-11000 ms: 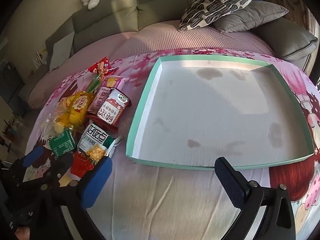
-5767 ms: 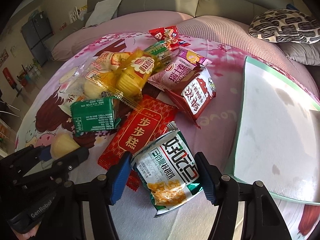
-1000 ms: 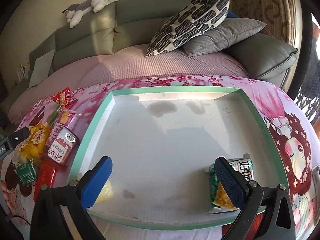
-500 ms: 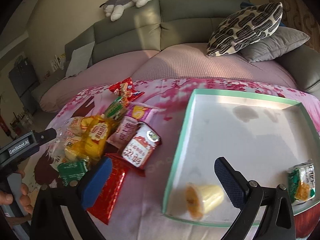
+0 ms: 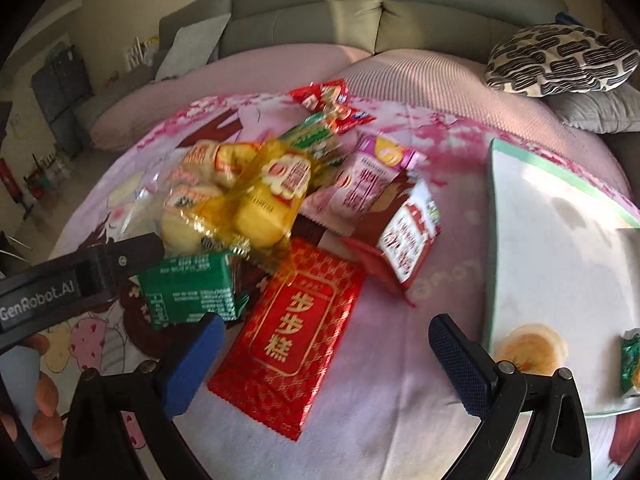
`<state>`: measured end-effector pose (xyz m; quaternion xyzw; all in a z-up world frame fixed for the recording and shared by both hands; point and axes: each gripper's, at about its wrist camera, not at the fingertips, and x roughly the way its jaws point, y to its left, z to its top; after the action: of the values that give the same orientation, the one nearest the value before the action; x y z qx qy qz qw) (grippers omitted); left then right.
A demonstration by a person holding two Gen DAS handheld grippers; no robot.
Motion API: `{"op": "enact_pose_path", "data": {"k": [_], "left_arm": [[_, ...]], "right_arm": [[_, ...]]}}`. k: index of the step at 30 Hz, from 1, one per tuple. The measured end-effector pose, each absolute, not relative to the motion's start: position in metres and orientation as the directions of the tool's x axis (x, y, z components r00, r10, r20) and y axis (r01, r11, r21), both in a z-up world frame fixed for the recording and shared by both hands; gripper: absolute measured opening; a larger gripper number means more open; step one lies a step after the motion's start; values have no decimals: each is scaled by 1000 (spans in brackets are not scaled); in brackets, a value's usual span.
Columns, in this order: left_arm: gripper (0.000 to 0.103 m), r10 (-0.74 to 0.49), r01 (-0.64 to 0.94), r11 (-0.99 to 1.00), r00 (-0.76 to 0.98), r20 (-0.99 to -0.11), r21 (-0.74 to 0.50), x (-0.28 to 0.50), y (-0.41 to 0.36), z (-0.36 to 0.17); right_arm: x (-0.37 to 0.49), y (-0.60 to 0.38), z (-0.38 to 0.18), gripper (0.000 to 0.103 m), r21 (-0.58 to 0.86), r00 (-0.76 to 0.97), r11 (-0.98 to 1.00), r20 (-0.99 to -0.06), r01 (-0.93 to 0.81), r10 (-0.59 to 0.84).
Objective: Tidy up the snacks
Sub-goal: 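Move both grippers back over the snack pile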
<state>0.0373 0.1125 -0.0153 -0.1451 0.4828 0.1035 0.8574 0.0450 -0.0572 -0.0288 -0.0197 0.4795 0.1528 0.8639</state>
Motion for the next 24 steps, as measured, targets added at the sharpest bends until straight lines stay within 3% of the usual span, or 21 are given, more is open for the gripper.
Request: {"op": "enact_pose_path", "data": {"k": [12, 21, 24], "left_arm": [[92, -23, -243, 956, 504, -863, -167, 42, 95, -20], [92, -47, -199, 967, 479, -877, -160, 51, 77, -28], [92, -24, -199, 972, 459, -888, -129, 55, 71, -33]], "right_arm": [[42, -41, -42, 91, 61, 472, 950, -857, -306, 207], [40, -54, -40, 62, 41, 469, 955, -865, -294, 181], [39, -58, -39, 60, 43, 464, 955, -867, -293, 182]]}}
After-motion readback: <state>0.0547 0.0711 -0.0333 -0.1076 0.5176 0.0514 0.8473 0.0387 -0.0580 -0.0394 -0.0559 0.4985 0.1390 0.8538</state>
